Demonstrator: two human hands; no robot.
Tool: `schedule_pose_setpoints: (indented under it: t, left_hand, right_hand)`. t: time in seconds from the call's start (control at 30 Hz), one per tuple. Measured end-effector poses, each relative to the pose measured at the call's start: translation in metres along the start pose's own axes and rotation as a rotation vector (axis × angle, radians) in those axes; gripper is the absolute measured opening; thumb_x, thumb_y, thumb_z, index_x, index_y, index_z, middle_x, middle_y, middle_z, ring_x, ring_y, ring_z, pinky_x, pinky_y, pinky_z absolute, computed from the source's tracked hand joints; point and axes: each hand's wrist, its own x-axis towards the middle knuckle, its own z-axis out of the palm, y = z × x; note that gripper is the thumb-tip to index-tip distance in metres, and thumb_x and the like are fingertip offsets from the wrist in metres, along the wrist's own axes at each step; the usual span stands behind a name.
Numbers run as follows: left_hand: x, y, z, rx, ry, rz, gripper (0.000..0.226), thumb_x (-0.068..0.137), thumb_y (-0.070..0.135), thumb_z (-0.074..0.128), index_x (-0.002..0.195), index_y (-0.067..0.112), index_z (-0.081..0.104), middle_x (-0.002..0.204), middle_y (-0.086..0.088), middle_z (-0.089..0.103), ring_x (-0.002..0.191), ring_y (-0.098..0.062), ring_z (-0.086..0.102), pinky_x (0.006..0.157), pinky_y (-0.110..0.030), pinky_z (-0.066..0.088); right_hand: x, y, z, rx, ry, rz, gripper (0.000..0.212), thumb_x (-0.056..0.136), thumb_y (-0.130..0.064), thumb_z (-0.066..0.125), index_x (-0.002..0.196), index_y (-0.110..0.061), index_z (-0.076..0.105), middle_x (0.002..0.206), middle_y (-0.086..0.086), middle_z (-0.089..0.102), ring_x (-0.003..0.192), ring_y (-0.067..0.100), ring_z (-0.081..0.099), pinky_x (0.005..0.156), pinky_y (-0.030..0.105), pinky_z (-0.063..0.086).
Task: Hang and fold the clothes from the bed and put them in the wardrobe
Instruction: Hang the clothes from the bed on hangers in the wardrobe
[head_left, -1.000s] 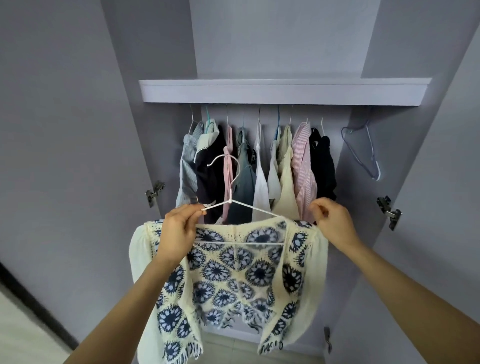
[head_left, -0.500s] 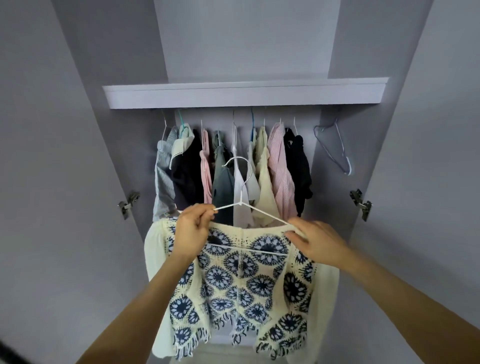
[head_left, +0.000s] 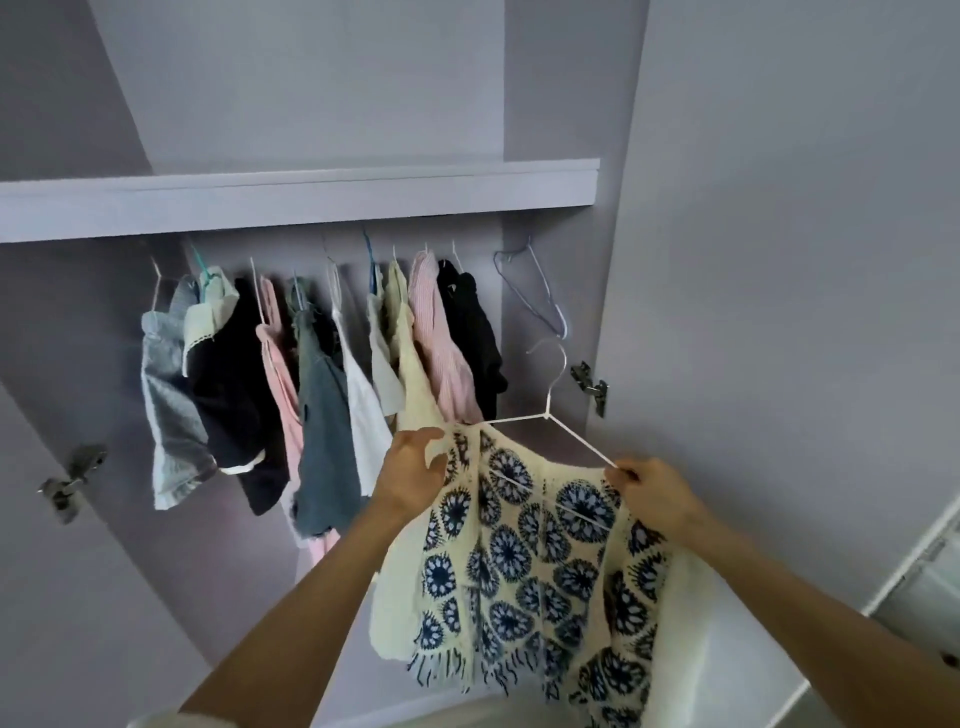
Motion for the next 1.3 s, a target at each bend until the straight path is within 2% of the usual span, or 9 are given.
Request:
schedule_pose_setpoints:
  t: [0.17, 0.3, 0.47, 0.57, 0.73, 0.93, 1.03, 1.13, 1.3]
  left_hand:
    - [0.007, -0.004, 0.018, 0.024, -0.086, -0.062, 0.033, 0.096, 0.019, 0.05, 0.13, 0.016, 0.052, 0.138, -0.009, 0.046, 0.118, -0.027, 0.053, 0.098, -0.028, 0.039]
    - [0.013, -0.009, 0.023, 0.042, -0.093, -0.044, 0.033, 0.097, 0.019, 0.049, 0.13, 0.016, 0.052, 0.136, -0.007, 0.047, 0.12, -0.025, 0.051, 0.094, -0.021, 0.037]
    - [0.034, -0.011, 0.012, 0.07, -0.09, 0.012, 0.034, 0.097, 0.016, 0.05, 0.131, 0.015, 0.051, 0.133, -0.007, 0.049, 0.116, -0.021, 0.052, 0.084, -0.011, 0.034]
    - [0.057, -0.004, 0.003, 0.108, -0.058, 0.071, 0.035, 0.096, 0.014, 0.048, 0.131, 0.014, 0.051, 0.132, -0.009, 0.05, 0.117, -0.023, 0.051, 0.094, -0.019, 0.039]
    - [0.115, 0.014, 0.002, 0.232, -0.049, 0.189, 0.035, 0.095, 0.012, 0.046, 0.129, 0.014, 0.053, 0.128, -0.01, 0.049, 0.116, -0.026, 0.051, 0.099, -0.034, 0.042]
    - [0.21, 0.042, 0.013, 0.553, 0.007, 0.287, 0.059, 0.094, 0.019, 0.047, 0.148, 0.025, 0.022, 0.151, -0.005, 0.019, 0.136, -0.028, 0.025, 0.11, -0.044, 0.028]
    - [0.255, 0.049, 0.025, 0.842, -0.035, 0.351, 0.081, 0.088, 0.013, 0.058, 0.15, 0.029, 0.009, 0.158, -0.002, -0.003, 0.145, -0.028, 0.001, 0.112, -0.048, 0.02]
    - [0.282, 0.038, 0.038, 1.07, -0.045, 0.443, 0.064, 0.092, 0.009, 0.05, 0.148, 0.025, 0.022, 0.159, -0.003, -0.004, 0.146, -0.027, -0.009, 0.114, -0.049, 0.014]
    - [0.304, 0.006, 0.036, 1.029, 0.005, 0.603, 0.041, 0.099, 0.017, 0.039, 0.139, 0.025, 0.041, 0.156, 0.003, 0.023, 0.147, -0.017, 0.004, 0.117, -0.037, 0.005]
  right_hand:
    - [0.003, 0.008, 0.002, -0.019, 0.072, 0.212, 0.028, 0.096, -0.02, 0.041, 0.077, -0.01, 0.058, 0.068, 0.006, 0.056, 0.061, 0.021, 0.051, 0.059, 0.029, 0.041]
    - [0.018, -0.002, 0.009, 0.02, 0.113, 0.296, 0.027, 0.097, -0.022, 0.039, 0.085, -0.006, 0.058, 0.069, 0.006, 0.055, 0.07, 0.028, 0.056, 0.065, 0.031, 0.042]
    - [0.052, -0.028, 0.005, 0.177, 0.135, 0.242, 0.031, 0.093, -0.005, 0.039, 0.063, -0.009, 0.047, 0.059, 0.002, 0.043, 0.054, 0.015, 0.039, 0.054, 0.028, 0.032]
    - [0.079, -0.045, 0.0, 0.179, 0.15, 0.187, 0.03, 0.091, -0.003, 0.038, 0.064, -0.011, 0.047, 0.06, 0.002, 0.045, 0.055, 0.015, 0.041, 0.057, 0.026, 0.034]
    - [0.146, -0.058, 0.001, 0.1, 0.14, 0.122, 0.019, 0.086, -0.004, 0.042, 0.08, -0.003, 0.06, 0.083, 0.016, 0.059, 0.081, 0.028, 0.055, 0.075, 0.036, 0.045]
    - [0.243, -0.069, 0.015, 0.196, 0.185, 0.032, 0.023, 0.086, -0.004, 0.044, 0.093, 0.0, 0.066, 0.087, 0.019, 0.06, 0.091, 0.035, 0.059, 0.081, 0.034, 0.045]
    - [0.281, -0.072, 0.017, 0.226, 0.226, -0.025, 0.016, 0.088, -0.006, 0.045, 0.08, -0.009, 0.059, 0.081, 0.019, 0.055, 0.08, 0.029, 0.051, 0.073, 0.027, 0.038]
    - [0.311, -0.072, 0.013, 0.265, 0.252, -0.077, 0.02, 0.088, -0.008, 0.045, 0.07, -0.014, 0.049, 0.077, 0.01, 0.048, 0.076, 0.021, 0.044, 0.069, 0.025, 0.034]
    - [0.345, -0.094, 0.011, 0.232, 0.328, -0.12, 0.028, 0.085, -0.004, 0.042, 0.06, -0.015, 0.044, 0.081, 0.016, 0.051, 0.079, 0.031, 0.051, 0.07, 0.029, 0.036]
